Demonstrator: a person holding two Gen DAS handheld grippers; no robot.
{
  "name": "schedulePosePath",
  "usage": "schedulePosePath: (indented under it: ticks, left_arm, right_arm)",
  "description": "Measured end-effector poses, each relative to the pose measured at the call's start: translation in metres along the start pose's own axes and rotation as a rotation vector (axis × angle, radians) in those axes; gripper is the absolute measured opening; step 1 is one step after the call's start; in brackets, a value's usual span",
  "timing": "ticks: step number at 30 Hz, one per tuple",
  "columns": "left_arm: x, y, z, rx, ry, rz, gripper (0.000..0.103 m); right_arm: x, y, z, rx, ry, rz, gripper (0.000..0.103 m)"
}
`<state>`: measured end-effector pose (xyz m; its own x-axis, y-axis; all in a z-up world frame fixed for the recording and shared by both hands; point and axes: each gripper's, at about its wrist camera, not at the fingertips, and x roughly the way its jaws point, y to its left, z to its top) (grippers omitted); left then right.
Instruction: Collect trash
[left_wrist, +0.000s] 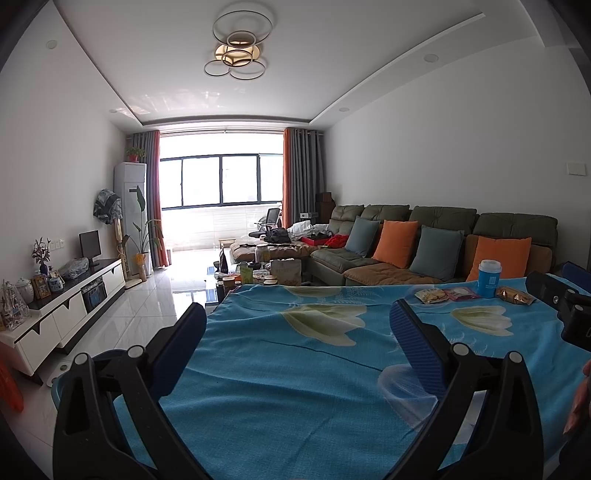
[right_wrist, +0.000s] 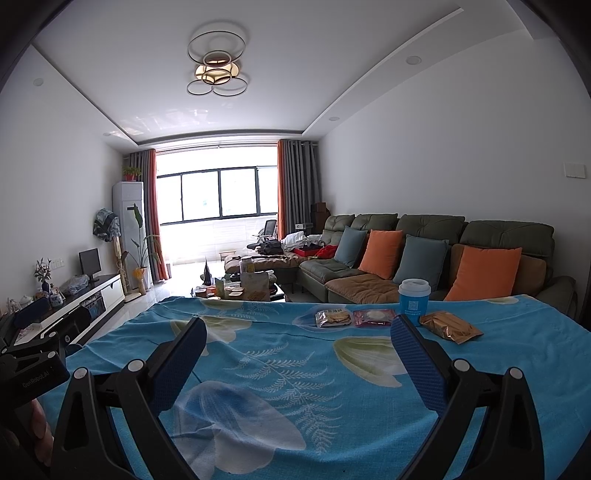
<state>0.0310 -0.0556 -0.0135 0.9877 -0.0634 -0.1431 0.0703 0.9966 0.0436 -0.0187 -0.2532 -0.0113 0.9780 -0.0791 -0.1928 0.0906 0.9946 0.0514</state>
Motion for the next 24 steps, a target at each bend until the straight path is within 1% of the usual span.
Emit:
schedulePosePath:
  ticks: [24]
  left_arm:
    - [0.0018,-0.0012,-0.0016,0.001,0.001,0.001,0.098]
  right_arm:
    - [-0.001,0.0002,0.0002,0.001,-0.005,0.0,0.097]
